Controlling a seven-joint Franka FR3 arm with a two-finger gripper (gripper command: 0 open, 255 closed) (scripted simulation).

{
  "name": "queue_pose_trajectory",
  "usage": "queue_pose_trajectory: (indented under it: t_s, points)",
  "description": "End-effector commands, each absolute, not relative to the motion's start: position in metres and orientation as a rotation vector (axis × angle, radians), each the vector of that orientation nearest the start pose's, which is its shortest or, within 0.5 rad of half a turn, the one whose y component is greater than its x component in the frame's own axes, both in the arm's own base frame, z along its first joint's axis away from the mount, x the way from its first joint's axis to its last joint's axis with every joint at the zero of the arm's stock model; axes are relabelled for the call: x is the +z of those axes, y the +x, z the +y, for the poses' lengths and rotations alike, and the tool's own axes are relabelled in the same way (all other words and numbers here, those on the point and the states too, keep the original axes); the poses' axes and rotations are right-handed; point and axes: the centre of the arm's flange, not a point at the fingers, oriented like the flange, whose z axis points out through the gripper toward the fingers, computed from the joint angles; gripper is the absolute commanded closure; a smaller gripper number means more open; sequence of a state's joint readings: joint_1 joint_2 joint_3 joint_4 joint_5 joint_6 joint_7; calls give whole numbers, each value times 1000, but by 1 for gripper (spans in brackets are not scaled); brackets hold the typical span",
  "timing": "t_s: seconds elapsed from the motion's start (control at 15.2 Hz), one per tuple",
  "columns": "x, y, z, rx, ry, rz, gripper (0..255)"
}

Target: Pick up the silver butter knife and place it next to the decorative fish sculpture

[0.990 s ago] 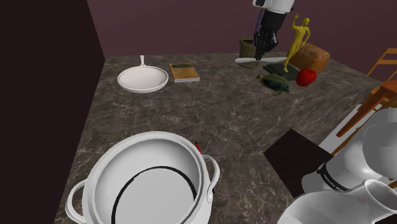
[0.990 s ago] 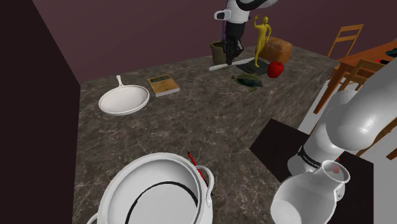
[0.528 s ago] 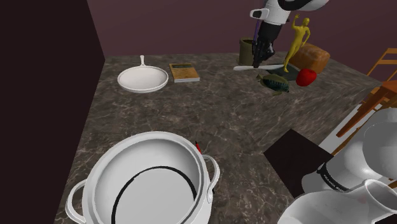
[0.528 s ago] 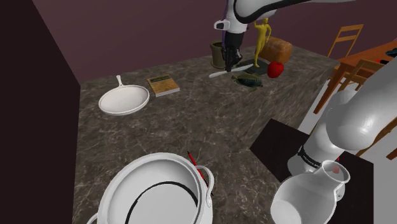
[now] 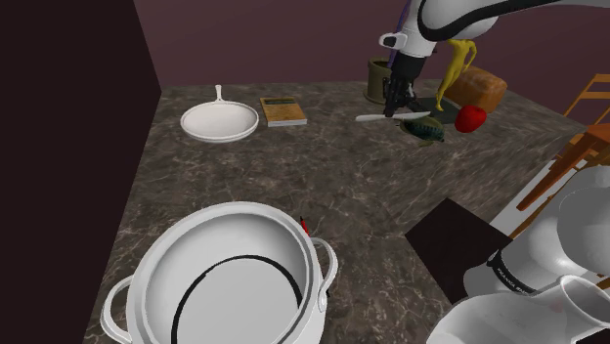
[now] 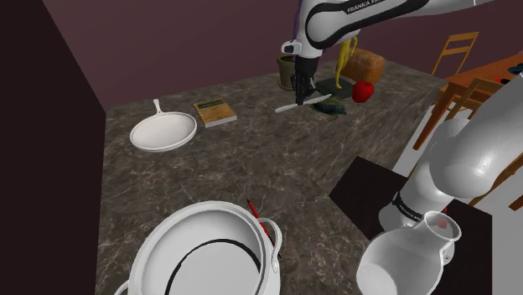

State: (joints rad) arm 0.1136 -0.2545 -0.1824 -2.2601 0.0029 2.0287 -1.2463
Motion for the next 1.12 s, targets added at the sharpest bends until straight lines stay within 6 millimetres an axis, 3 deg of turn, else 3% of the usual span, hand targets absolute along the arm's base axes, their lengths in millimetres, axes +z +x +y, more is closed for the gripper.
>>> queue_pose_trajectory:
  t_s: [0.0,1.06]
  points:
    - [454,473,-36,-70,-2587,-1735,255]
    - [369,473,-36,-70,-2587,-1735,255]
